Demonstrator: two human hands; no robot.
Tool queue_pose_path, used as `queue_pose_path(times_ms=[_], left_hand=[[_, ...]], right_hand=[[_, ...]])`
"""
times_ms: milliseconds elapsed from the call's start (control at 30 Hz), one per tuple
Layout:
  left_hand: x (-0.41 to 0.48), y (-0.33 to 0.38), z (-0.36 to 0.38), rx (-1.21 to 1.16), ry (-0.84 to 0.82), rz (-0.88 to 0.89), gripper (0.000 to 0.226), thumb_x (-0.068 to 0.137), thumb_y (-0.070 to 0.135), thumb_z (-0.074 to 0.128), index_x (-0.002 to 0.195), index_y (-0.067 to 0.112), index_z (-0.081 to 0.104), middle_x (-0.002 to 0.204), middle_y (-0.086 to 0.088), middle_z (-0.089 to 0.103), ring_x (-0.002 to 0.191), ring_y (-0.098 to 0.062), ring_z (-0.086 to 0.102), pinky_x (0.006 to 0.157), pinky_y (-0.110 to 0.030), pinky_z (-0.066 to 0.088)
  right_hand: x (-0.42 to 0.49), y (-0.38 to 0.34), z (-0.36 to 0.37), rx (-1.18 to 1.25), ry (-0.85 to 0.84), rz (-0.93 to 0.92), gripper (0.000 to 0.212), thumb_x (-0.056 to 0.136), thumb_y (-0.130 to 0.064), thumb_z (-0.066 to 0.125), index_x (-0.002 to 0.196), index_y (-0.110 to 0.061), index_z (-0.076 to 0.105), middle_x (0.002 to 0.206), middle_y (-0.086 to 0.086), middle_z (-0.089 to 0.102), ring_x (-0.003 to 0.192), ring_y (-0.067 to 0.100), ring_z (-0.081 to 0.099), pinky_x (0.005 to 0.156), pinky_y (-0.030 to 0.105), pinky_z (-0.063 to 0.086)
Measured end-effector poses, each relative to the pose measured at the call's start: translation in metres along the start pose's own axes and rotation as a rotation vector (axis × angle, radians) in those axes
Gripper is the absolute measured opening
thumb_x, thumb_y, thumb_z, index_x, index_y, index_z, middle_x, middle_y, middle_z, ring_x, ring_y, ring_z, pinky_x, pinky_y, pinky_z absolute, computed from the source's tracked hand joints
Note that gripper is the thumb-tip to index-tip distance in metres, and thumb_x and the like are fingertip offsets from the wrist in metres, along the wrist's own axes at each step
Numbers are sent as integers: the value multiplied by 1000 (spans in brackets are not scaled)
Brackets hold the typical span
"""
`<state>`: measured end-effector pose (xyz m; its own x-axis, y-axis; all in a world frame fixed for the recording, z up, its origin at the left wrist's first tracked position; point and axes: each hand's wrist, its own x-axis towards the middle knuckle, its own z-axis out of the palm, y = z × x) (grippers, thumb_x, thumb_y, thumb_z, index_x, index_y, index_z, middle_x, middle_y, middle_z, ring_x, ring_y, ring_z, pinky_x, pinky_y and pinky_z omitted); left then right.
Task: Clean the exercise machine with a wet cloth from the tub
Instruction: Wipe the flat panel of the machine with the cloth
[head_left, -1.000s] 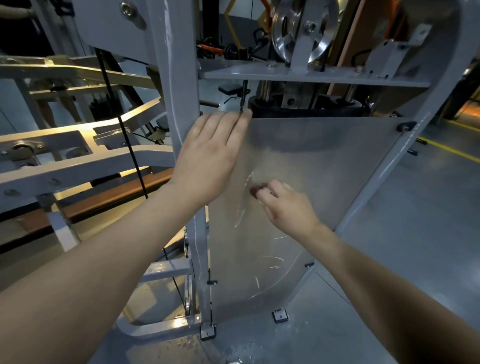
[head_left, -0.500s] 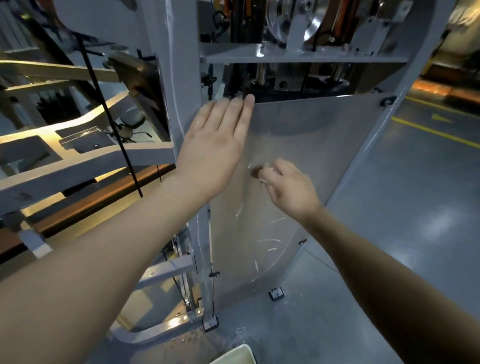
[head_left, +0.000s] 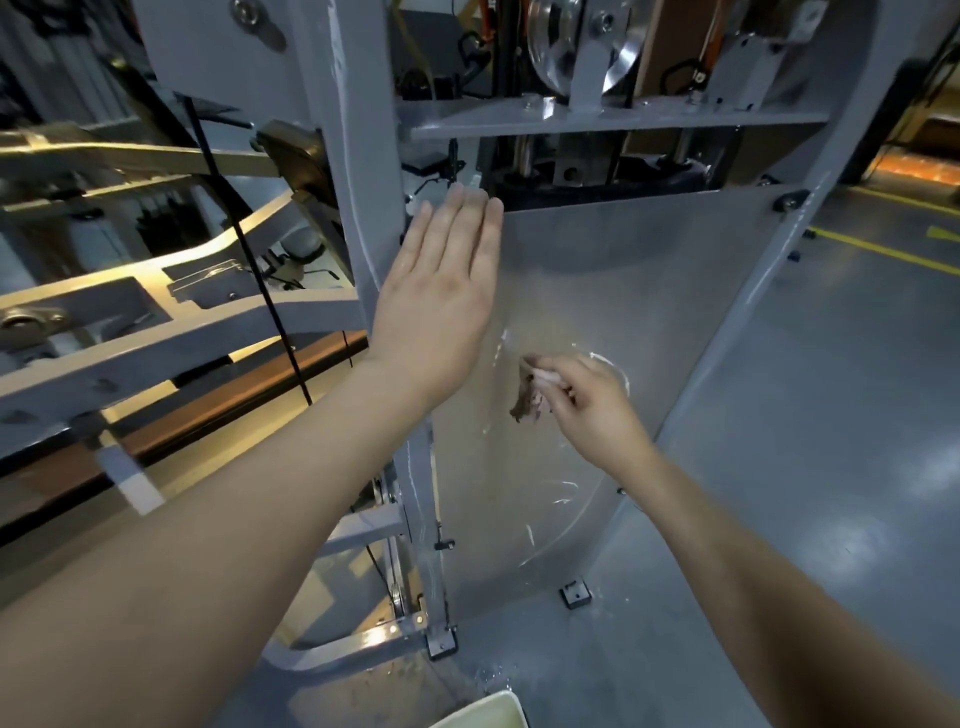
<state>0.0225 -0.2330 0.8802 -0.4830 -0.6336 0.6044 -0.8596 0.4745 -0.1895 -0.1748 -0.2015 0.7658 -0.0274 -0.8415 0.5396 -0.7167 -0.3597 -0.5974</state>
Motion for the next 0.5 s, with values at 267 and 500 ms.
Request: queue_pose_path(times_ms=[267, 500], left_hand=[[-112, 71, 26, -714, -179, -368, 24, 93, 8, 57, 116, 16, 61, 114, 3, 57, 111, -15, 50, 95, -33, 46], [-129, 115, 36, -1153, -466, -626, 14, 99, 17, 65, 110, 24, 63, 97, 24, 66, 87, 21, 59, 77, 2, 39]], right_hand=[[-75, 17, -38, 507, -177, 433, 24, 102, -15, 63, 100, -39, 57, 88, -8, 73, 74, 19, 70, 72, 44, 61], [-106, 9, -38, 777, -204, 663, 8, 103, -14, 60, 107, -13, 67, 97, 11, 74, 84, 26, 71, 73, 40, 58]])
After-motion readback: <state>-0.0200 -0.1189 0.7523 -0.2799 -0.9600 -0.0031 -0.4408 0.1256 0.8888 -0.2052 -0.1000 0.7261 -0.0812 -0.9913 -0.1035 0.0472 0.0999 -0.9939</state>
